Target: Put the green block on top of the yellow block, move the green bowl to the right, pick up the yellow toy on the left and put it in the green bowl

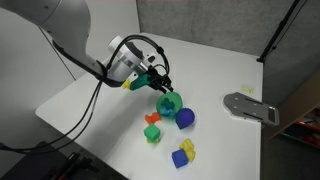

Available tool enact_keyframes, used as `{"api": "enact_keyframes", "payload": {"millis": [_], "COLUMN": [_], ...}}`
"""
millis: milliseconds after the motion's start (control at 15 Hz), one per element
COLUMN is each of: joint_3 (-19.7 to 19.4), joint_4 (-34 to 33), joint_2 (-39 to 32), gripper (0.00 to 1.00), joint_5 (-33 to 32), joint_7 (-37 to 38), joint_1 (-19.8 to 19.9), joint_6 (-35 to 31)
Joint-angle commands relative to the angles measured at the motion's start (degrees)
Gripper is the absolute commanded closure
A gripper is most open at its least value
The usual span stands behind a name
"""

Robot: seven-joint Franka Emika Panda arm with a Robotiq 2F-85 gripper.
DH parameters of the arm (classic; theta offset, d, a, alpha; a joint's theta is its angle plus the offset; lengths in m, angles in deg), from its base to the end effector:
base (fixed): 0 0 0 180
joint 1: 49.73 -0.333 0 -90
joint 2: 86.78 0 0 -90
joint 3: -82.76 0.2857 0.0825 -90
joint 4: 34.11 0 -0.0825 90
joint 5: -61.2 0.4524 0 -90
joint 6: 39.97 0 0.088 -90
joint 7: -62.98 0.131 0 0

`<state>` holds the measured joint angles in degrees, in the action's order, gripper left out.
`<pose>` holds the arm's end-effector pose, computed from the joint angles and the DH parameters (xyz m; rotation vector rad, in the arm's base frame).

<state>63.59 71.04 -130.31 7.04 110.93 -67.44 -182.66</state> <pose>0.6522 -0.0376 0.0304 2.3967 0.0420 0.2286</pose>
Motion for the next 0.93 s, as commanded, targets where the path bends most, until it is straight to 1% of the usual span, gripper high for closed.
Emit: {"api": "enact_keyframes", "payload": {"millis": [0, 133, 200, 333, 600, 733, 867], "joint_3": [3.6, 4.8, 5.5, 7.2, 12.4, 14.2, 15.4], "joint_4": [0.9, 1.1, 1.2, 1.6, 2.2, 2.3, 1.9], "joint_2": [2.3, 2.5, 2.6, 2.9, 2.9, 2.6, 2.2], "gripper": [0.18, 0.03, 0.00, 0.00, 0.00, 0.00, 0.00], "joint_5": [-1.7, -1.4, -1.2, -0.1, 5.9, 10.1, 14.9], "joint_7": [-0.1, -0.3, -0.6, -1.9, -7.7, -11.5, -15.4], "joint_1": [2.8, 3.5, 4.0, 5.3, 10.1, 11.2, 11.1], "joint_6": [0.8, 0.7, 0.5, -0.4, -4.2, -5.9, -6.5]}}
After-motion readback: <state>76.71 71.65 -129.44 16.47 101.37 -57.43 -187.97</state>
